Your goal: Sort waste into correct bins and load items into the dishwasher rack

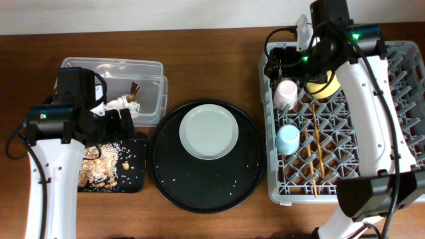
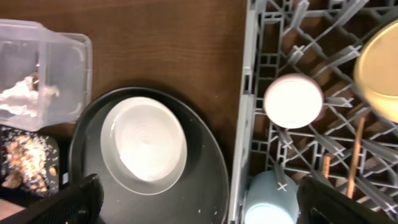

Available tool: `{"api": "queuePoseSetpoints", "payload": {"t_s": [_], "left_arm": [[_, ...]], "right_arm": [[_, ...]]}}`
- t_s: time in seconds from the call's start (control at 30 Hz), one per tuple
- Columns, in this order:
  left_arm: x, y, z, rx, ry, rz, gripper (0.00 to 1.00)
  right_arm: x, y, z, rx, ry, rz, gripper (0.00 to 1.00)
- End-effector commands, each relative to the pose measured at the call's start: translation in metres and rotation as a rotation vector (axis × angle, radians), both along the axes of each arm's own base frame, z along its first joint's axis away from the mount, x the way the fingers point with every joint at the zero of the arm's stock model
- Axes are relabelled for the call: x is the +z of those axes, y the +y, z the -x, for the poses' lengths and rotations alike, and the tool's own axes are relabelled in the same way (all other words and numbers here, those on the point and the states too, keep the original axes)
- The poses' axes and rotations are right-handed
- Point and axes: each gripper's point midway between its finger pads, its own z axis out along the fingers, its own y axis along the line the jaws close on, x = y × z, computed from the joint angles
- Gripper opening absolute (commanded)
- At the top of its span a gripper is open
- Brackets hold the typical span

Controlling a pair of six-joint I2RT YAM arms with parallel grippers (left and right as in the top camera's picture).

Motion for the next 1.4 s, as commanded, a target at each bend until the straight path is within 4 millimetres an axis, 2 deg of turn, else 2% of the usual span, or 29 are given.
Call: {"api": "queuePoseSetpoints", "payload": {"t_s": [0.0, 0.2, 0.33, 0.4, 0.47, 0.5, 0.53, 0.6, 0.67, 0.7, 0.73, 0.8, 0.83, 0.87, 0.9, 0.97, 1.0, 1.03, 1.1, 1.17, 1.27, 1.3, 1.33, 1.37], "left_arm": [[0.001, 0.002, 0.0, -0.004, -0.002, -0.01, 0.99], [0.001, 0.002, 0.0, -0.004, -0.002, -0.01, 0.99], [0.001, 0.002, 0.0, -0.004, -0.002, -0.01, 1.0], [0.001, 0.002, 0.0, -0.004, -0.002, -0.01, 0.99], [0.001, 0.002, 0.0, -0.004, -0.002, -0.01, 0.99], [0.001, 0.002, 0.0, -0.004, -0.002, -0.01, 0.99], [0.001, 0.002, 0.0, -0.004, -0.002, -0.01, 0.99], [0.001, 0.002, 0.0, -0.004, -0.002, -0.01, 0.99], [0.001, 0.002, 0.0, -0.004, -0.002, -0.01, 0.99], [0.001, 0.002, 0.0, -0.004, -0.002, -0.01, 0.99], [0.001, 0.002, 0.0, -0.004, -0.002, -0.01, 0.99], [0.001, 0.002, 0.0, -0.004, -0.002, -0.01, 0.99], [0.001, 0.002, 0.0, -0.004, -0.002, -0.01, 0.99], [0.001, 0.002, 0.0, -0.004, -0.002, -0.01, 0.99], [0.001, 0.002, 0.0, -0.004, -0.002, -0.01, 0.99], [0.001, 0.002, 0.0, -0.004, -0.002, -0.01, 0.99], [0.001, 0.002, 0.0, -0.004, -0.002, -0.01, 0.99], [0.001, 0.002, 0.0, -0.004, -0.002, -0.01, 0.99], [0.001, 0.002, 0.0, -0.004, -0.002, -0.01, 1.0], [0.001, 0.002, 0.0, -0.004, -0.002, -0.01, 0.99], [0.001, 0.002, 0.0, -0.004, -0.002, -0.01, 0.99], [0.001, 0.002, 0.0, -0.004, -0.002, -0.01, 0.99], [0.001, 0.002, 0.0, -0.004, -0.002, -0.01, 0.99], [0.001, 0.002, 0.0, -0.004, -0.002, -0.01, 0.99]], "right_arm": [[0.008, 0.006, 0.0, 0.011, -0.015, -0.033, 0.98], [0.007, 0.006, 0.0, 0.011, -0.014, -0.032, 0.98], [-0.005, 0.005, -0.005, 0.008, 0.014, -0.023, 0.98], [0.017, 0.004, 0.004, 0.009, -0.04, -0.029, 0.98], [0.053, 0.002, 0.02, 0.01, -0.132, -0.039, 0.98], [0.087, 0.0, 0.039, 0.011, -0.223, -0.05, 0.98], [0.109, -0.002, 0.054, 0.011, -0.285, -0.057, 0.98], [0.162, -0.007, 0.099, 0.013, -0.446, -0.075, 0.98], [0.214, -0.015, 0.161, 0.012, -0.642, -0.092, 0.98], [0.238, -0.023, 0.201, -0.001, -0.755, -0.091, 0.98], [0.252, -0.03, 0.229, -0.018, -0.832, -0.085, 0.98], [0.262, -0.052, 0.279, -0.096, -0.938, -0.035, 0.98], [0.259, -0.062, 0.31, -0.126, -0.969, -0.018, 0.98], [0.255, -0.064, 0.325, -0.127, -0.979, -0.019, 0.98], [0.239, -0.066, 0.35, -0.127, -0.983, -0.02, 0.98], [0.211, -0.069, 0.37, -0.128, -0.974, -0.019, 0.98], [0.197, -0.069, 0.372, -0.129, -0.963, -0.02, 0.98], [0.175, -0.069, 0.371, -0.129, -0.95, -0.017, 0.98], [0.143, -0.068, 0.351, -0.136, -0.975, -0.016, 0.98], [0.115, -0.063, 0.3, -0.154, -1.101, -0.032, 0.98], [0.096, -0.061, 0.233, -0.19, -1.339, -0.057, 0.98], [0.089, -0.061, 0.218, -0.196, -1.434, -0.071, 0.98], [0.084, -0.062, 0.212, -0.211, -1.482, -0.074, 0.98], [0.068, -0.067, 0.204, -0.243, -1.506, -0.066, 0.98]]}}
